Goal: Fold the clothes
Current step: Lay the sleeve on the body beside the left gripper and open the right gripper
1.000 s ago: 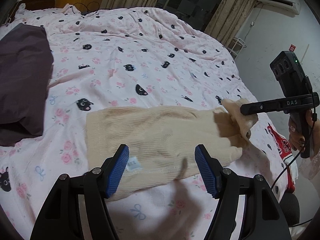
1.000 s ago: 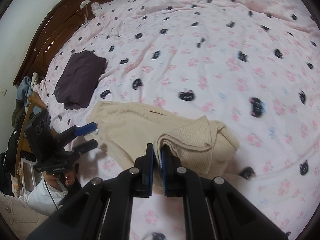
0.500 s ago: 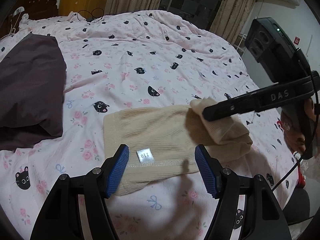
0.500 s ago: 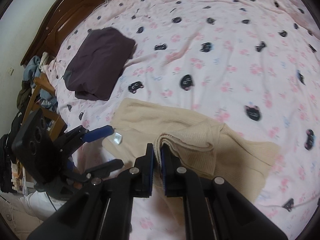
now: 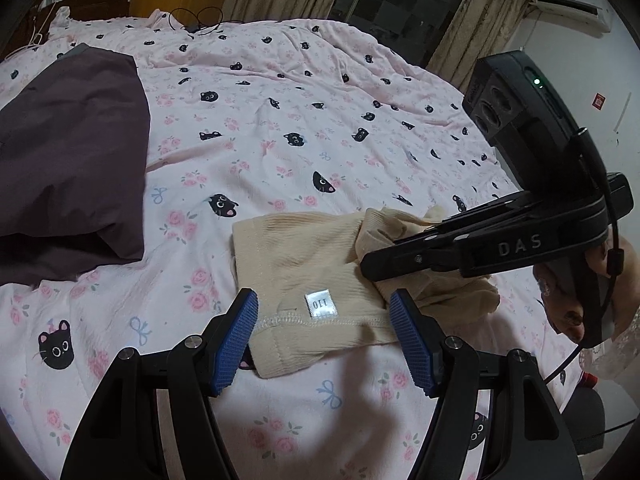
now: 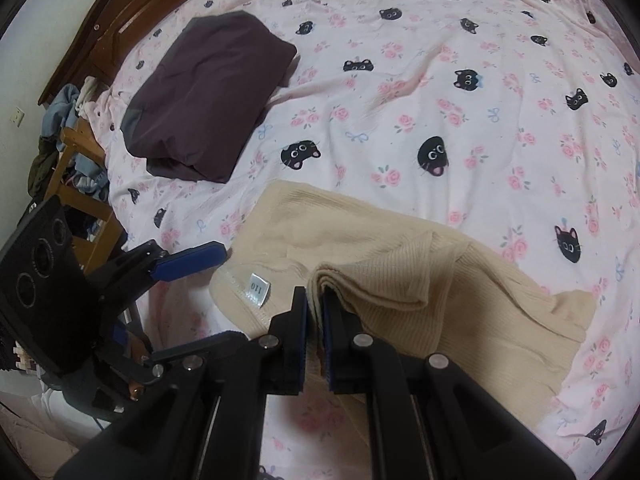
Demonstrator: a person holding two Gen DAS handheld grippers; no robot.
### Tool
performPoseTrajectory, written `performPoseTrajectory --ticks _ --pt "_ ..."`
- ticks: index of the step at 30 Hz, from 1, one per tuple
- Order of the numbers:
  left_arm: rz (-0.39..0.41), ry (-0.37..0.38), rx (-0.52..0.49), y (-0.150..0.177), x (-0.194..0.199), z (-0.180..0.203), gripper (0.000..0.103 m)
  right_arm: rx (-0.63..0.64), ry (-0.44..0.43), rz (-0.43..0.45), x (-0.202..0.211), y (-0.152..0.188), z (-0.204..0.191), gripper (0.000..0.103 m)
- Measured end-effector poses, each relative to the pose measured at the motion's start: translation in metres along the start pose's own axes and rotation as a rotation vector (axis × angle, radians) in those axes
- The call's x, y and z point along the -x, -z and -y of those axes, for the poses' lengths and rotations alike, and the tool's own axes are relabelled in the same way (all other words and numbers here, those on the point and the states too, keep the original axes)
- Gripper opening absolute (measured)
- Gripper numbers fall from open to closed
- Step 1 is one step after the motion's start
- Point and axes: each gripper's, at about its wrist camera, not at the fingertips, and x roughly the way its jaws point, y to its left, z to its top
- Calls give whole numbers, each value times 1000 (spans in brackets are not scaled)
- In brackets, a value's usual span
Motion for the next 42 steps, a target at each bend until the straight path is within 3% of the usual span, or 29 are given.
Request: performPoseTrajectory --ticks 13,17,24,28,33,42 --pt "1 5 19 3 3 -6 64 48 74 -82 -24 -4 -19 14" --pt "-4 7 12 3 2 -4 64 26 20 -64 -14 -10 -19 31" --pt "-22 3 -31 5 -6 5 64 -46 -135 -45 1 -26 -19 31" --pt "-14 1 -53 3 -13 9 64 -56 -134 -11 15 -30 -21 31" --pt "-9 20 -69 -4 -23 15 64 -105 -77 41 37 -23 4 33" --pt "-55 -98 -115 -2 -38 21 64 -268 -68 11 29 6 70 36"
